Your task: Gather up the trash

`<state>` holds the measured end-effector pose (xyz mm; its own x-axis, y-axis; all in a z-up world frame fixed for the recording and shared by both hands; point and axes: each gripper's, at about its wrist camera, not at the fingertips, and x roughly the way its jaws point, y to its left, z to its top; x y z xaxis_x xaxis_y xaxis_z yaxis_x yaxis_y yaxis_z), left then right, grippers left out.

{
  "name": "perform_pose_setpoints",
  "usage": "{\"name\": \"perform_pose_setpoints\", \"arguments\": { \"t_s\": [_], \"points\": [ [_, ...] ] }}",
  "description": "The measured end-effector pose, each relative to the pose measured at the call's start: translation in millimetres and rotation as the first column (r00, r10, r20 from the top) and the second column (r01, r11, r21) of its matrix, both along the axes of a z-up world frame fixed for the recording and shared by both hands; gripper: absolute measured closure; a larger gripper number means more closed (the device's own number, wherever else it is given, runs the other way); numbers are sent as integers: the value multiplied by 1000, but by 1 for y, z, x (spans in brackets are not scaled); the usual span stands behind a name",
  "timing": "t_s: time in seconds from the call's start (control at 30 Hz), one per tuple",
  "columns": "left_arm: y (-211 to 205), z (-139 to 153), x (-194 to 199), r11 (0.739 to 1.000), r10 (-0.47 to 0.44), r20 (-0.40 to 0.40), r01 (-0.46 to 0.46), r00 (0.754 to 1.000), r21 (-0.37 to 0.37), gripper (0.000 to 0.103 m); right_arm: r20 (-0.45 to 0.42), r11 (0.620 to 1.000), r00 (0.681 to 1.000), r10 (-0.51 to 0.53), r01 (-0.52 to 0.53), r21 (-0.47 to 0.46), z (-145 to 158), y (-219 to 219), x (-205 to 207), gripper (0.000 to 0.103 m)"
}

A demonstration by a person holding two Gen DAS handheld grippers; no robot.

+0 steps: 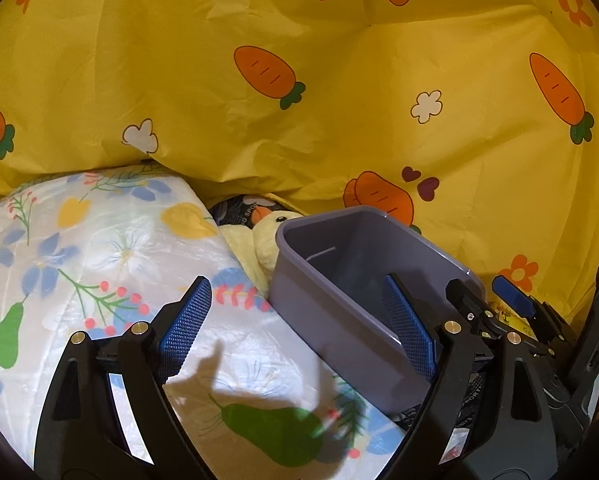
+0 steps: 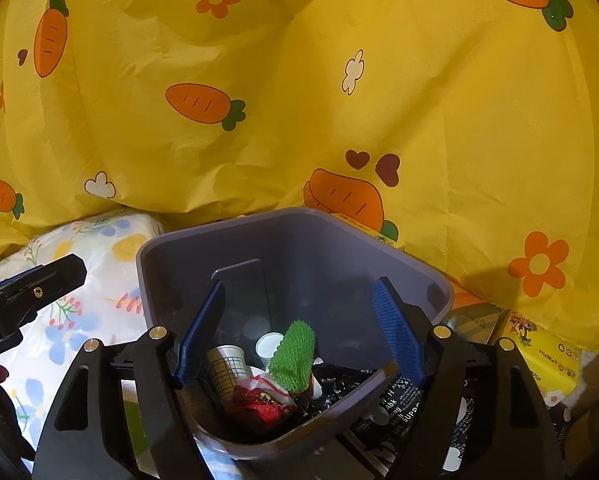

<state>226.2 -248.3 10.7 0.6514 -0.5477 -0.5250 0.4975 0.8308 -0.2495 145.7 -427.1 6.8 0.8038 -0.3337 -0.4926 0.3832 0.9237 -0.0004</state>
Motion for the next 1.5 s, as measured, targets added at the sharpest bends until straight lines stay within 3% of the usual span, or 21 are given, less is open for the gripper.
{"name": "perform_pose_setpoints", "arguments": {
  "t_s": [0.33, 0.8, 1.17, 1.5],
  "points": [
    [41, 1, -28, 994, 85, 75, -91, 994, 68, 12, 8, 999, 1000, 24, -24, -22, 4, 31, -22, 17],
    [129, 2, -109, 960, 226, 197, -252, 954, 123, 7, 84, 997, 993, 80, -79, -14, 15, 93, -76, 6],
    [181, -4, -172, 940, 307, 203, -329, 930, 86, 6, 95, 991, 987, 132, -130, -28, 12, 141, -122, 6],
    [201, -15, -199, 926, 338, 195, -363, 921, 109, 6, 83, 981, 978, 191, -188, -44, 3, 174, -138, 6]
  ]
}}
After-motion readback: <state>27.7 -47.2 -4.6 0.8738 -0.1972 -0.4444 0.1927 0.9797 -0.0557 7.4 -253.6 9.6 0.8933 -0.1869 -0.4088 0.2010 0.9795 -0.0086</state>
